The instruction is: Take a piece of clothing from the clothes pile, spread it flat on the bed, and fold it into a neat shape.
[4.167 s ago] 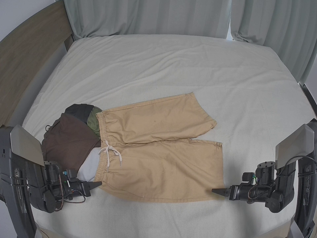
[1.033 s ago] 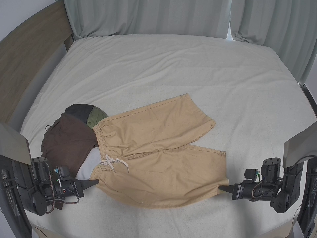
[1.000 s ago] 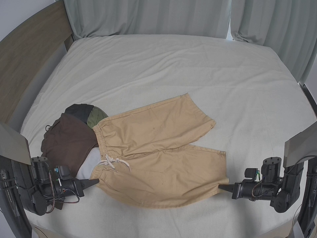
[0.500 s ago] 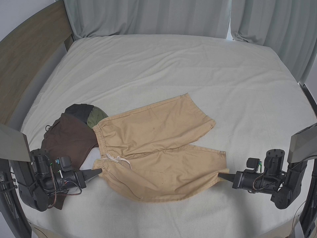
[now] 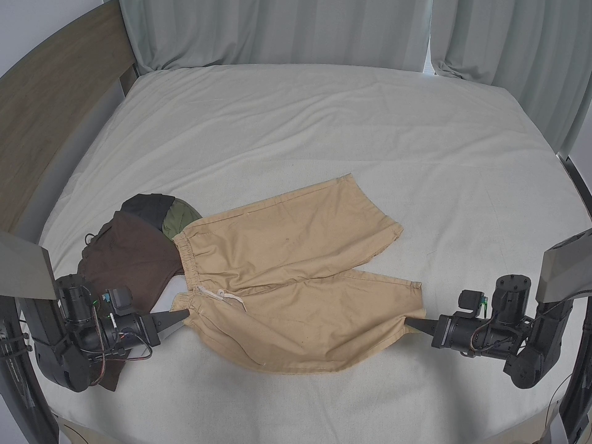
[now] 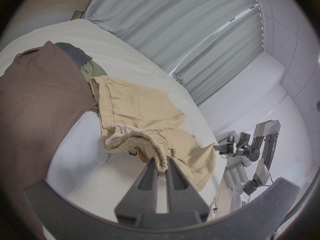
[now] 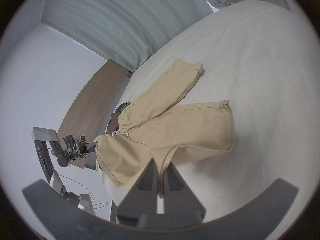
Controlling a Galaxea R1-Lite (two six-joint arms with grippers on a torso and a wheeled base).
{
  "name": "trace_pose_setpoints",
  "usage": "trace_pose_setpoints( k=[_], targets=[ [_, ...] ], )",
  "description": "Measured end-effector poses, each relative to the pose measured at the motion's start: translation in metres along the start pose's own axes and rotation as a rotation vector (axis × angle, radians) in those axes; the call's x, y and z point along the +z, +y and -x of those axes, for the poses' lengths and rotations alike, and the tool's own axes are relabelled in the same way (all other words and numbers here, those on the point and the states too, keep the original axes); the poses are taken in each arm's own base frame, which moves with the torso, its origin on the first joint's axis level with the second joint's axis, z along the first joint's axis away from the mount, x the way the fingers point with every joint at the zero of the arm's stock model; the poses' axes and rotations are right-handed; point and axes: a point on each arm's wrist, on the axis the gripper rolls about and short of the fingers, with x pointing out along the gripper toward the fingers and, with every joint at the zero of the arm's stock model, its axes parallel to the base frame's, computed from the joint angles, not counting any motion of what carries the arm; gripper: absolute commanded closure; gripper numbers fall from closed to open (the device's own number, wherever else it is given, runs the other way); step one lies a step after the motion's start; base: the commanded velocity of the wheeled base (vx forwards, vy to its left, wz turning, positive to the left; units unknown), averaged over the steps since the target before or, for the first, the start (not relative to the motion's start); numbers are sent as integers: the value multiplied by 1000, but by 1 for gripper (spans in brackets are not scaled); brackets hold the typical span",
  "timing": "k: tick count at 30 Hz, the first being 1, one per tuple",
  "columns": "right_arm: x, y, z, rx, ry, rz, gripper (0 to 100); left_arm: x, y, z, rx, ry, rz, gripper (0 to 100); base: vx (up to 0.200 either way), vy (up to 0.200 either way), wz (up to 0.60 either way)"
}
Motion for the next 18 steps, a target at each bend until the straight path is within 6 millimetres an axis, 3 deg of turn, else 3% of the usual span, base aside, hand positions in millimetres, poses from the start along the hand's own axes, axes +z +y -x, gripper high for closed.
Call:
trace_pose_setpoints(
  k=[18],
  targets=[
    [31,7,-9,35,-131,57,100,11,-1,-9,46,-59,66,100,0,0,0]
  ],
)
